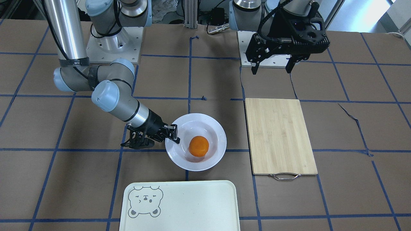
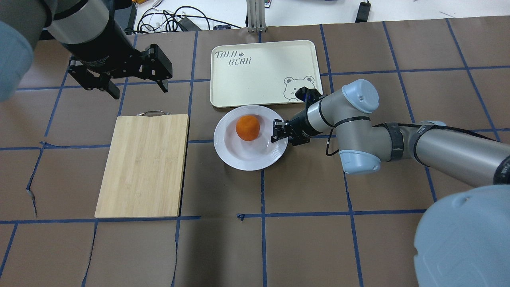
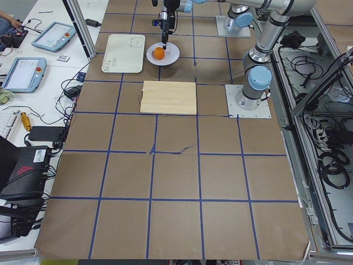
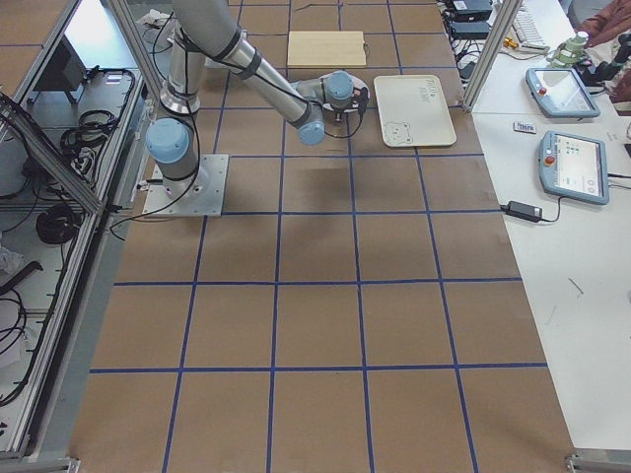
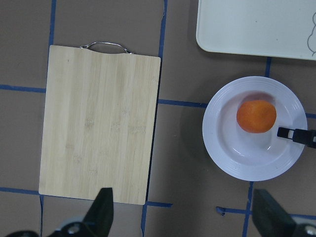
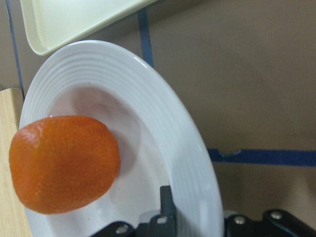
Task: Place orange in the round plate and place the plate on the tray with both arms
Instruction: 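Slide the plate with the right gripper farther from the robot onto the bear tray, then release the plate and raise the right gripper back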
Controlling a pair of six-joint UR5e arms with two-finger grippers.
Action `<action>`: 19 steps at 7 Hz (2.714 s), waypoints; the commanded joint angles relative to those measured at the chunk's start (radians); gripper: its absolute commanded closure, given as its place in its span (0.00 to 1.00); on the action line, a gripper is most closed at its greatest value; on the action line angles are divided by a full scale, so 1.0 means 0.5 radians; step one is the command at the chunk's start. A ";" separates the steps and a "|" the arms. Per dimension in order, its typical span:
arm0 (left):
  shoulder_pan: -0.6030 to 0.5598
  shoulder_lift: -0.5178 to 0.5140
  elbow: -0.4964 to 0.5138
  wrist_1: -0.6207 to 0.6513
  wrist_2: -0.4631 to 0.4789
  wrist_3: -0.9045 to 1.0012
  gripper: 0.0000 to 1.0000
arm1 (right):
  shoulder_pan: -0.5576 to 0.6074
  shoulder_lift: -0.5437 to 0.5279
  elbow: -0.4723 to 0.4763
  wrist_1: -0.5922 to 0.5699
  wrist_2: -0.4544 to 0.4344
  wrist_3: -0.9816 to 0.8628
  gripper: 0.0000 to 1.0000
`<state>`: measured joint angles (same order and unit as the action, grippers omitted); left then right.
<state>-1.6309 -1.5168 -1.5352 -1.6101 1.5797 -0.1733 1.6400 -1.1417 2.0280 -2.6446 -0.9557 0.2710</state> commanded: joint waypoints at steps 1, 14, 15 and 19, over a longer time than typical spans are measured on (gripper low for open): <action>0.003 0.036 -0.044 0.008 0.001 0.000 0.00 | -0.022 0.022 -0.217 0.018 -0.012 0.083 0.87; 0.022 0.030 -0.041 0.026 0.001 0.006 0.00 | -0.260 0.716 -1.448 0.337 -0.477 0.003 0.00; 0.022 0.027 -0.041 0.026 0.001 0.003 0.00 | -0.349 0.664 -1.467 0.474 -0.554 -0.163 0.00; 0.025 0.030 -0.041 0.026 0.000 0.003 0.00 | -0.356 0.137 -1.528 1.415 -1.220 -0.590 0.00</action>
<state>-1.6185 -1.5018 -1.5555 -1.5969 1.5793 -0.1706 1.4582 -0.9915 1.2673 -2.0707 -1.4743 0.0222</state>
